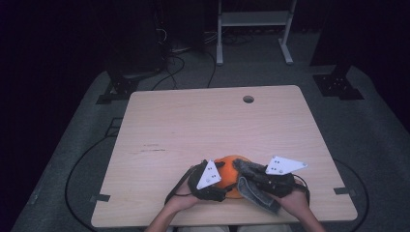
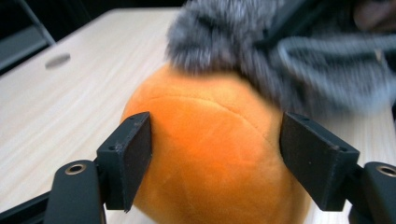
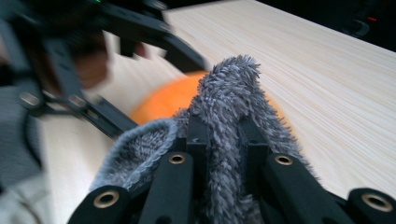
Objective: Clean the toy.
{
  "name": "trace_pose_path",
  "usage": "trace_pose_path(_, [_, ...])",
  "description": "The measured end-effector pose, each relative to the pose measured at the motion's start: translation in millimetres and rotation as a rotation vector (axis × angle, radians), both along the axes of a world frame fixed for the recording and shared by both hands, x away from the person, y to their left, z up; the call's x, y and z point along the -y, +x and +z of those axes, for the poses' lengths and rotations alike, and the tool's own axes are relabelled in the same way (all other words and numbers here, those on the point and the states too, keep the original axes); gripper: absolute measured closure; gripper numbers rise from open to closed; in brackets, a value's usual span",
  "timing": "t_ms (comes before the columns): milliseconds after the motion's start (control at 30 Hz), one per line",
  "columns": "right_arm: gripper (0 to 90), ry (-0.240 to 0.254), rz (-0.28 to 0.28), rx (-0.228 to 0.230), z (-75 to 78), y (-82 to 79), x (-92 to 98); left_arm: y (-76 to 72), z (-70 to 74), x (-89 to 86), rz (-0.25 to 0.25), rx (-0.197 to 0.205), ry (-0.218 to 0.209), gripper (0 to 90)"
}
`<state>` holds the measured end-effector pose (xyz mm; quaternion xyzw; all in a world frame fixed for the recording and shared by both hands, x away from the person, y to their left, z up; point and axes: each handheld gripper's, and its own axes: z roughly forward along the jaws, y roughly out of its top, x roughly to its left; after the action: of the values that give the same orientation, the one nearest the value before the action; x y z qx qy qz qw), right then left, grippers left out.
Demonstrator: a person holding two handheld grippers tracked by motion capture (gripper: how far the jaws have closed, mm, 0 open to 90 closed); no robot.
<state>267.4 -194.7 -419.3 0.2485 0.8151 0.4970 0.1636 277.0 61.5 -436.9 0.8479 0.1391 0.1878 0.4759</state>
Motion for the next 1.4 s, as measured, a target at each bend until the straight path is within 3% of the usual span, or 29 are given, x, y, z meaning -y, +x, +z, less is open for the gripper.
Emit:
trace_pose_path(33, [77.8,-0.006,-0.017,-0.007,-1.4,1.2,3.1,1.7,-0.4,-3.2,-0.004,-0.017,-0.015,26.9])
trace_pose_path(67, [77.8,0.023,-0.031,-0.038,-2.8,2.3,7.3,2.1,0.8,-3.8,-0.010,-0.018,-0.024,25.9])
trace_pose_path(167, [77.8,0.032,-0.019,-0.031,-2.1,0.3,4.0,3.2,3.9,-1.3,0.012,-0.017,-0.037,18.7])
trace_pose_path(233, [77.7,0.037,-0.017,-0.033,-2.6,1.1,3.5,3.4,0.7,-1.7,0.016,-0.008,-0.020,20.6])
trace_pose_path(367, [77.7,0.064,-0.051,-0.074,-9.3,8.9,14.0,9.0,-2.6,-10.0,0.017,-0.053,0.006,26.0])
trace_pose_path(467, [77.6,0.070,-0.086,-0.138,-17.6,16.2,24.4,12.9,-5.9,-17.4,0.024,-0.086,0.014,26.7])
trace_pose_path(567, [77.6,0.085,-0.098,-0.184,-22.8,19.4,30.0,11.3,-5.7,-18.5,0.022,-0.089,0.024,26.7])
trace_pose_path(667, [77.6,0.069,-0.098,-0.175,-21.7,18.1,28.6,11.4,-6.0,-18.9,0.020,-0.090,0.021,26.7])
trace_pose_path(967, [77.7,0.017,-0.156,-0.236,-28.0,26.1,35.5,12.0,-7.0,-23.0,0.013,-0.102,0.021,26.4])
trace_pose_path(1067, [77.7,0.073,-0.147,-0.215,-20.4,22.8,38.1,12.8,-7.7,-24.4,0.013,-0.115,0.015,26.2])
trace_pose_path(1167, [77.6,0.169,-0.095,-0.191,-12.4,19.0,39.3,13.0,-7.7,-23.9,0.011,-0.118,0.017,26.2])
trace_pose_path(1200, [77.6,0.174,-0.078,-0.188,-11.7,18.4,38.5,12.6,-7.5,-24.0,0.010,-0.116,0.022,26.3])
trace_pose_path(1300, [77.6,0.125,-0.051,-0.209,-18.2,19.1,33.7,12.1,-7.4,-25.3,0.007,-0.117,0.027,26.2])
trace_pose_path(1400, [77.6,0.093,-0.080,-0.247,-26.9,24.7,35.0,13.1,-7.6,-25.7,0.005,-0.124,0.023,26.2])
